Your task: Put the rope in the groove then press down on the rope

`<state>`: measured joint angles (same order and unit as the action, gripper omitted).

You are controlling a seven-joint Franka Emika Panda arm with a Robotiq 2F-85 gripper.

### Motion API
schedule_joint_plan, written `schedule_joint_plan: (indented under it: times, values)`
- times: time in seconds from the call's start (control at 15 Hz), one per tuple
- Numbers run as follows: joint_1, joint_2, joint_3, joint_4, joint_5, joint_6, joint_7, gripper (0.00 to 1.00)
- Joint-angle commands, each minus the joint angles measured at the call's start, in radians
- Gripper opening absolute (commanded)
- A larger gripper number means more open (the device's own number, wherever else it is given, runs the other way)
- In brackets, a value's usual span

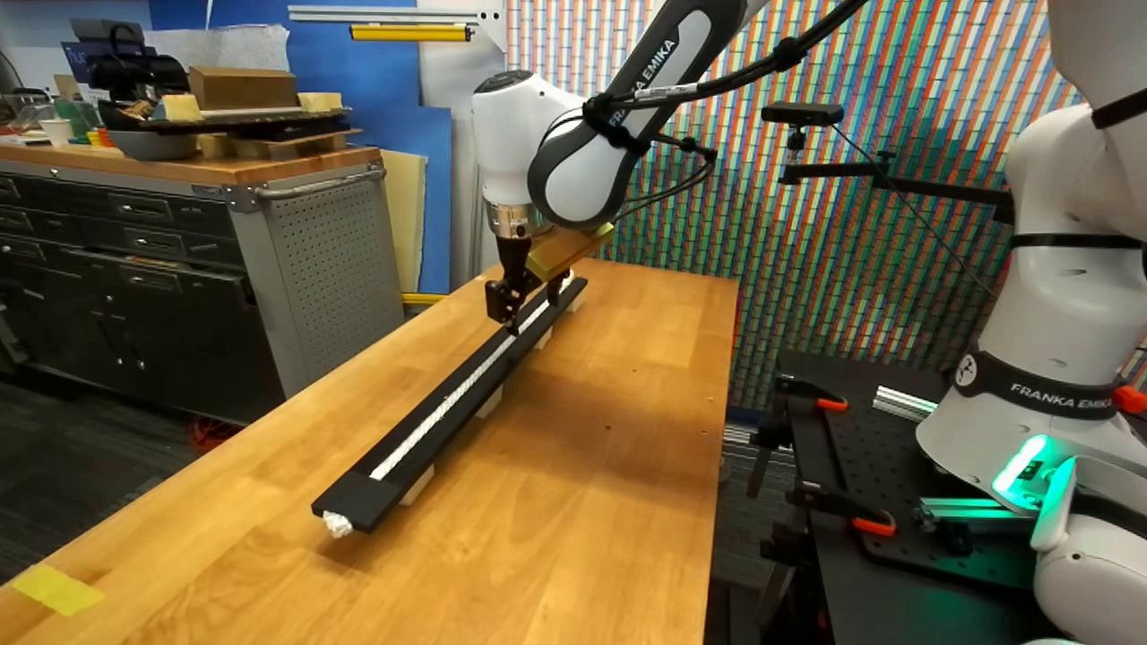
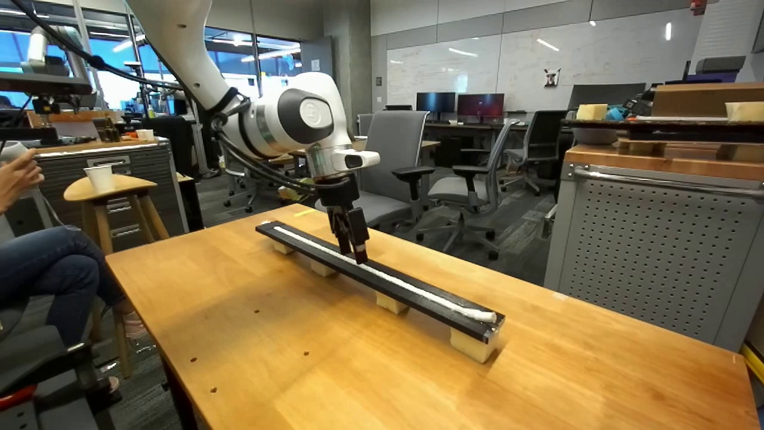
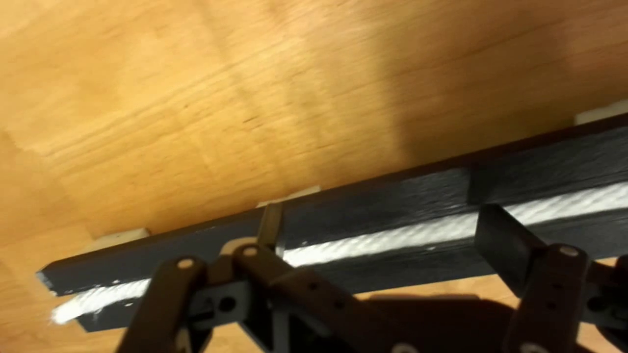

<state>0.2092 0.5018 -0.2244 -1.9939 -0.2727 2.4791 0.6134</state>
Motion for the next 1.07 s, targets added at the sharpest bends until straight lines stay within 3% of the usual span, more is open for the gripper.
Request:
schedule_joint_plan:
  times: [0.0,0.27,0.6,0.93,1.0]
  values:
    - [-0.025,-0.02,-0.049,0.028,-0.066,-0.03,0.0,1.0]
    - [-0.078,-0.002,-0.056,0.09,-0.069,-0.062,-0.054,1.0]
    - [-0.152,0.042,-0.036,0.195,-0.027,-0.131,-0.148,0.49]
    - [-0.191,0.138,-0.042,0.324,-0.02,-0.193,-0.147,0.11]
    - [-0.198,0.157,-0.04,0.345,-0.015,-0.207,-0.15,0.09]
